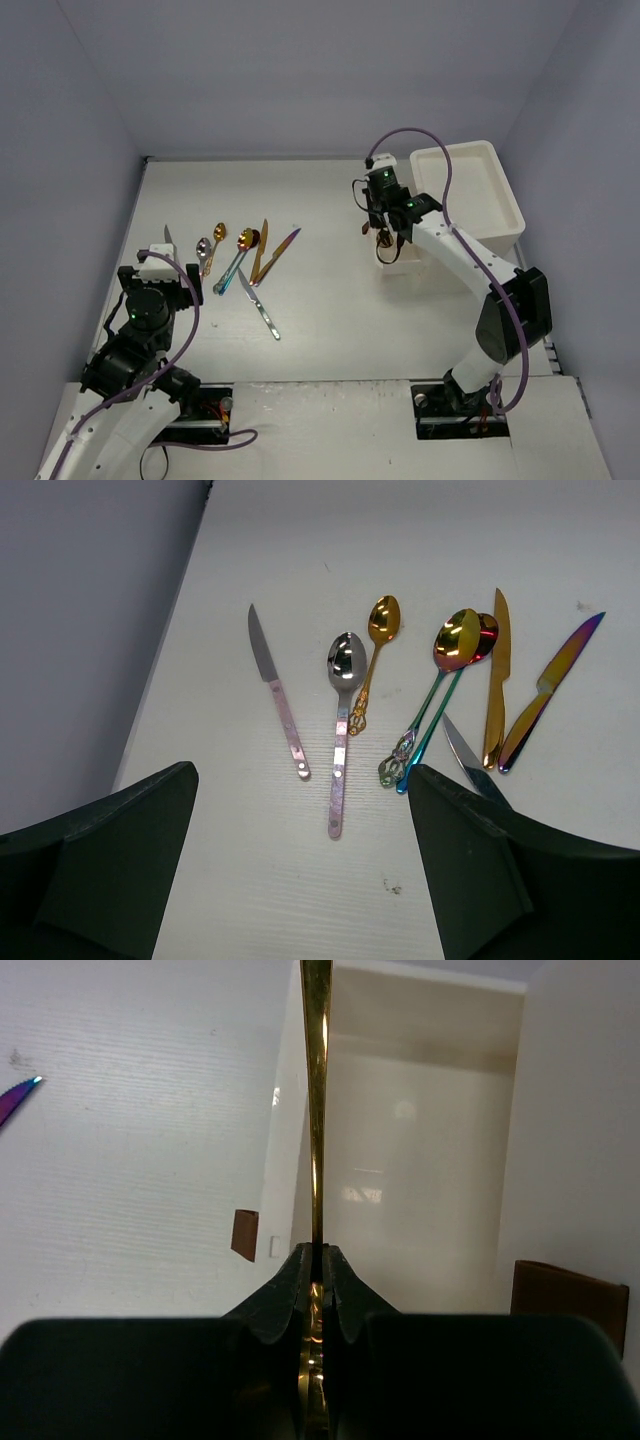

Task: Sort the eating utensils into containers

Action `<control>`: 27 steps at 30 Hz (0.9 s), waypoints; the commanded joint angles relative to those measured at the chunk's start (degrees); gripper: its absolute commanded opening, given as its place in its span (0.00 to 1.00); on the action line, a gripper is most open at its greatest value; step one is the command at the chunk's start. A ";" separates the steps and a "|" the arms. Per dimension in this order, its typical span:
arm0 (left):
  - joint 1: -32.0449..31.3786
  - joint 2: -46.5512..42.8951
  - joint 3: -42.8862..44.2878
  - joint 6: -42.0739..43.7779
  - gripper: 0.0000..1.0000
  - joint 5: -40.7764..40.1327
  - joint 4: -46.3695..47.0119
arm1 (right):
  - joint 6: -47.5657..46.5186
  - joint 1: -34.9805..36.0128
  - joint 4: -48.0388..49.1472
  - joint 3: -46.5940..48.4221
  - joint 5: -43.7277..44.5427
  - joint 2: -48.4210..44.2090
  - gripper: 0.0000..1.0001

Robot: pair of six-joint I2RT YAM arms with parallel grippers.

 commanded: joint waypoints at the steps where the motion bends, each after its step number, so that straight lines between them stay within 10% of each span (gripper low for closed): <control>1: 0.59 1.33 0.04 0.32 0.83 0.46 4.24 | 3.50 -2.33 1.93 -1.40 3.40 -3.49 0.00; 5: 0.60 1.98 -0.05 0.23 0.83 0.72 4.34 | 3.49 -3.79 1.93 -2.49 1.67 -3.51 0.02; 13: 0.60 6.97 2.57 -1.13 0.83 0.64 3.08 | 2.29 -3.63 1.93 -1.04 -3.68 -6.31 0.41; 27: 19.89 50.18 17.62 -4.61 0.73 21.36 3.53 | 0.25 1.92 3.15 -5.54 -9.46 -18.53 0.46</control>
